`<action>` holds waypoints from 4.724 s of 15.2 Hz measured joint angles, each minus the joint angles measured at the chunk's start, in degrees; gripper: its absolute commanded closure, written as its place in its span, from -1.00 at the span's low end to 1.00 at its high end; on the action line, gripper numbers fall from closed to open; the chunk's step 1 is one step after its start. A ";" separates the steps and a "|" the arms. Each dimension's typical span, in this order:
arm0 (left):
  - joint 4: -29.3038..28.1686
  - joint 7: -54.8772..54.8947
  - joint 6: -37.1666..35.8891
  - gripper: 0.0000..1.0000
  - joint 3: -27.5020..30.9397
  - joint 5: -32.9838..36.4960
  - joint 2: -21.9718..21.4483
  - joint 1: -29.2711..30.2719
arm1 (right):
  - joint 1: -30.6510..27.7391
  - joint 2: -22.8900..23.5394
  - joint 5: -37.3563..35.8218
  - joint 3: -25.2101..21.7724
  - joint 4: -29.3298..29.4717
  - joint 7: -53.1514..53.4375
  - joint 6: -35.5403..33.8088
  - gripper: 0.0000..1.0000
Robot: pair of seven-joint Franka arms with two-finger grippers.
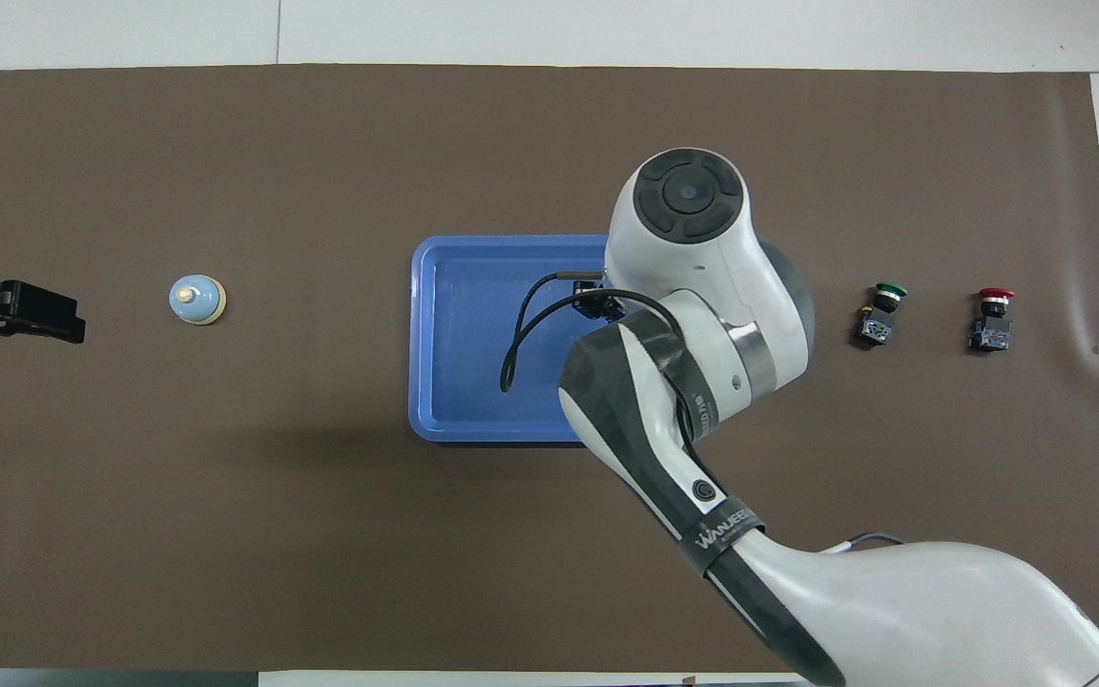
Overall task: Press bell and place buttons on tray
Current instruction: 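Carry the yellow button into the blue tray and release it, then move the right gripper back to the green-capped button, then grasp the green-capped button with the right gripper, then carry the green button into the tray beside the yellow one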
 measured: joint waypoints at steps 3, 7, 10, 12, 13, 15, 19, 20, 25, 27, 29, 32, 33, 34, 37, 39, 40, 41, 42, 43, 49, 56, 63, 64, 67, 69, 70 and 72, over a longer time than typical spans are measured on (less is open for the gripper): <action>0.00 0.00 0.00 -1.00 0.00 0.00 0.00 0.00 | 0.66 0.55 0.03 -0.10 -3.63 0.82 4.85 1.00; 0.00 0.00 0.00 -1.00 0.00 0.00 0.00 0.00 | 0.79 0.90 0.06 -0.18 -10.37 0.82 12.92 1.00; 0.00 0.00 0.00 -1.00 0.00 0.00 0.00 0.00 | 1.09 1.03 0.06 -0.06 -12.69 0.82 15.38 1.00; 0.00 0.00 0.00 -1.00 0.00 0.00 0.00 0.00 | 1.12 1.04 0.06 -0.06 -13.46 0.82 15.98 1.00; 0.00 0.00 0.00 -1.00 0.00 0.00 0.00 0.00 | 1.12 1.04 0.06 -0.07 -13.68 0.82 16.16 0.70; 0.00 0.00 0.00 -1.00 0.00 0.00 0.00 0.00 | 1.12 1.03 0.10 -0.07 -13.87 0.91 16.36 -1.00; 0.00 0.00 0.00 -1.00 0.00 0.00 0.00 0.00 | 1.69 0.94 0.14 -0.05 -13.84 3.67 16.34 -1.00; 0.00 0.00 0.00 -1.00 0.00 0.00 0.00 0.00 | 1.74 0.76 0.15 -0.05 -13.70 4.39 16.13 -1.00; 0.00 0.00 0.00 -1.00 0.00 0.00 0.00 0.00 | -2.13 -2.84 0.12 -1.07 -7.50 4.72 6.32 -1.00; 0.00 0.00 0.00 -1.00 0.00 0.00 0.00 0.00 | -5.84 -5.02 0.07 -1.17 -5.69 2.71 3.05 -1.00; 0.00 0.00 0.00 -1.00 0.00 0.00 0.00 0.00 | -9.81 -6.68 -0.11 -1.38 -5.46 -1.99 0.70 -1.00; 0.00 0.00 0.00 -1.00 0.00 0.00 0.00 0.00 | -16.09 -7.17 -2.98 -1.67 -5.69 -7.92 -1.37 -1.00; 0.00 0.00 0.00 -1.00 0.00 0.00 0.00 0.00 | -17.99 -7.16 -4.33 -1.70 -6.13 -9.51 -1.45 -1.00; 0.00 0.00 0.00 -1.00 0.00 0.00 0.00 0.00 | -19.87 -7.17 -5.17 -1.73 -6.84 -11.17 -1.43 -1.00; 0.00 0.00 0.00 -1.00 0.00 0.00 -0.01 0.00 | -25.45 -7.49 -5.63 -1.80 -11.28 -16.39 3.03 -1.00; 0.00 0.00 0.00 -1.00 0.00 0.00 -0.01 0.00 | -28.27 -7.99 -5.64 -1.82 -15.81 -18.51 8.74 -1.00; 0.00 0.00 0.00 -1.00 0.00 0.00 -0.01 0.00 | -28.97 -8.10 -5.64 -1.81 -17.59 -18.81 10.93 -1.00; 0.00 0.00 0.00 -1.00 0.00 0.00 -0.01 0.00 | -29.16 -8.10 -5.64 -1.81 -18.87 -18.83 12.52 -1.00; 0.00 0.00 0.00 -1.00 0.00 0.00 -0.01 0.00 | -29.11 -8.09 -5.64 -1.71 -19.71 -18.83 13.55 -1.00; 0.00 0.00 0.00 -1.00 0.00 0.00 -0.01 0.00 | -29.02 -8.09 -5.64 -1.53 -20.23 -18.74 14.31 -1.00; 0.00 0.00 0.00 -1.00 0.00 0.00 -0.01 0.00 | -28.88 -7.45 -5.64 -1.41 -27.60 -18.40 24.17 -1.00; 0.00 0.00 0.00 -1.00 0.00 0.00 -0.01 0.00 | -29.18 -7.45 -5.64 -1.49 -29.24 -18.40 25.29 1.00; 0.00 0.00 0.00 -1.00 0.00 0.00 -0.01 0.00 | -28.71 -7.73 -5.64 -1.00 -28.68 -18.43 24.41 1.00; 0.00 0.00 0.00 -1.00 0.00 0.00 -0.01 0.00 | -28.02 -7.83 -5.64 -0.84 -27.54 -18.43 22.70 1.00; 0.00 0.00 0.00 -1.00 0.00 0.00 -0.01 0.00 | -23.47 -8.13 -5.12 -0.67 -20.69 -17.12 14.44 1.00; 0.00 0.00 0.00 -1.00 0.00 0.00 -0.01 0.00 | -19.48 -8.16 -4.70 -0.56 -15.65 -14.42 8.95 1.00; 0.00 0.00 0.00 -1.00 0.00 0.00 -0.01 0.00 | -17.38 -8.11 -4.68 -0.51 -13.39 -12.79 6.61 1.00; 0.00 0.00 0.00 -1.00 0.00 0.00 -0.01 0.00 | -13.61 -7.77 -4.09 -0.36 -9.80 -10.88 3.23 1.00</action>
